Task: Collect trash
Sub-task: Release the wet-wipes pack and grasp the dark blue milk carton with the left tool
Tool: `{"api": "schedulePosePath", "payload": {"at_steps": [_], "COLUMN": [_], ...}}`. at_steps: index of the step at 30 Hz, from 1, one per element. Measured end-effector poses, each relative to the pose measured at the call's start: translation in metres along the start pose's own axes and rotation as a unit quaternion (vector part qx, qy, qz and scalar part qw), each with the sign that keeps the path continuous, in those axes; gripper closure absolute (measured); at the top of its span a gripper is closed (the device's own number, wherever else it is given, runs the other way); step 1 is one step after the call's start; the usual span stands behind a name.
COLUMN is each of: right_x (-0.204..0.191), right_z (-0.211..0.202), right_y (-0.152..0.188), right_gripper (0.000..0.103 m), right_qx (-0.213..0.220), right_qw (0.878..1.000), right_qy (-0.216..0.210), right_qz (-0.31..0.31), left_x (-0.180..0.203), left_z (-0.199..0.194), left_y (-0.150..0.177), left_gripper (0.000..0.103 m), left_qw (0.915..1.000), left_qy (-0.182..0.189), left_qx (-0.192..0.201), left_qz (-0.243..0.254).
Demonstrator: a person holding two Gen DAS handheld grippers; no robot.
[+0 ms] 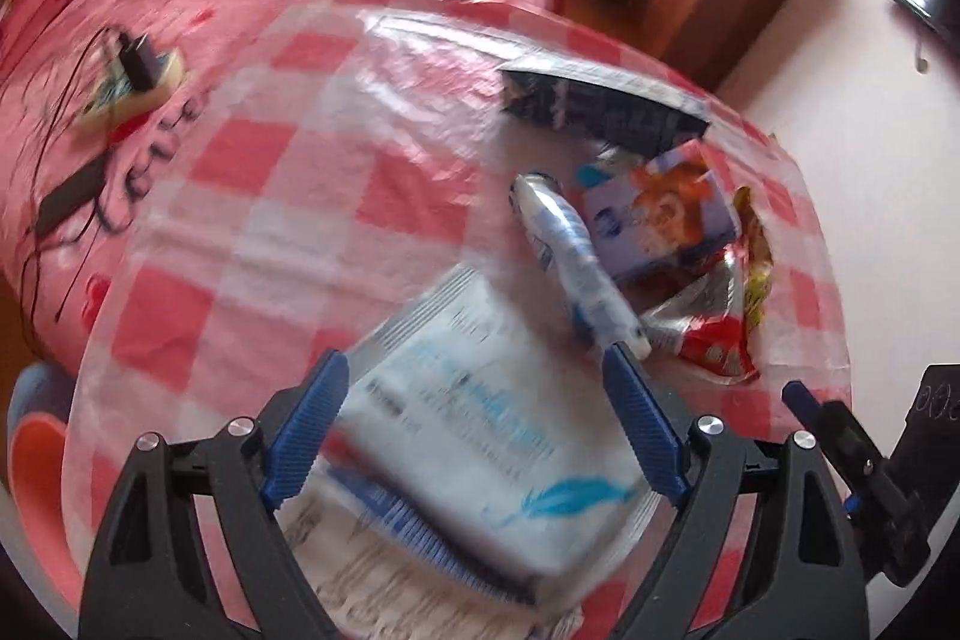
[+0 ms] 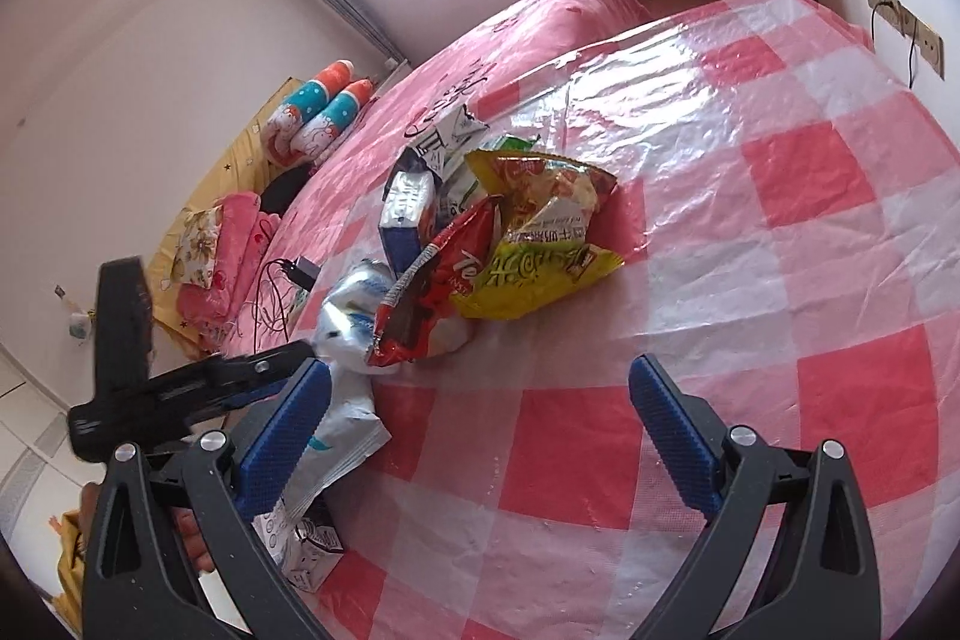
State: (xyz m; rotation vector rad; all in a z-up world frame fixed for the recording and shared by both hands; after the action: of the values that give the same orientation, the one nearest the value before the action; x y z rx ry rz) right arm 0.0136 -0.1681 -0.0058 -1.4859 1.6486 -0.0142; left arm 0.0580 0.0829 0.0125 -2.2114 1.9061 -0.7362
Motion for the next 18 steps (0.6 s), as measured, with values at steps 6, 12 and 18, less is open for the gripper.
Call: {"api": "schedulePosePath", "payload": {"at_steps": [6,12,18], "right_x": [-0.007,-0.026,-0.062], "right_z": [0.006,0.011,0.018], "right_y": [0.004,0.009,0.020], "right_gripper": [0.005,0.005,0.005], "right_qx": [-0.013,-0.028,-0.049], "right_qw": [0.999,0.996,0.990], "right_qy": [-0.040,-0.078,-0.101], "right_qz": [0.012,-0.015,-0.085], "left_x": [-0.009,-0.021,-0.055], "left_z": [0.004,-0.018,-0.052], "left_y": [0.015,0.024,0.052], "left_gripper": [0.016,0.016,0.016], "left_qw": [0.9967,0.9946,0.9920], "left_qy": [0.028,0.046,0.023], "left_qx": [-0.035,-0.009,0.004], "left_qz": [-0.067,-0.093,-0.124]}}
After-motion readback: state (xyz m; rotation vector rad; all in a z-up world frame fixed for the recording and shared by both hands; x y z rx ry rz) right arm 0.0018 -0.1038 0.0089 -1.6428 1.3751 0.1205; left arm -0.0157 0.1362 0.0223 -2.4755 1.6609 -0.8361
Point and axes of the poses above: each gripper's, at about its wrist camera, not at the fingertips, and z roughly the way its jaws point, x to its right, y to its underside, the point moved 3 cm from there along z, roughly the way its jaws point, and after that the axes turned 4 degrees about y, right-handed, at the moved point
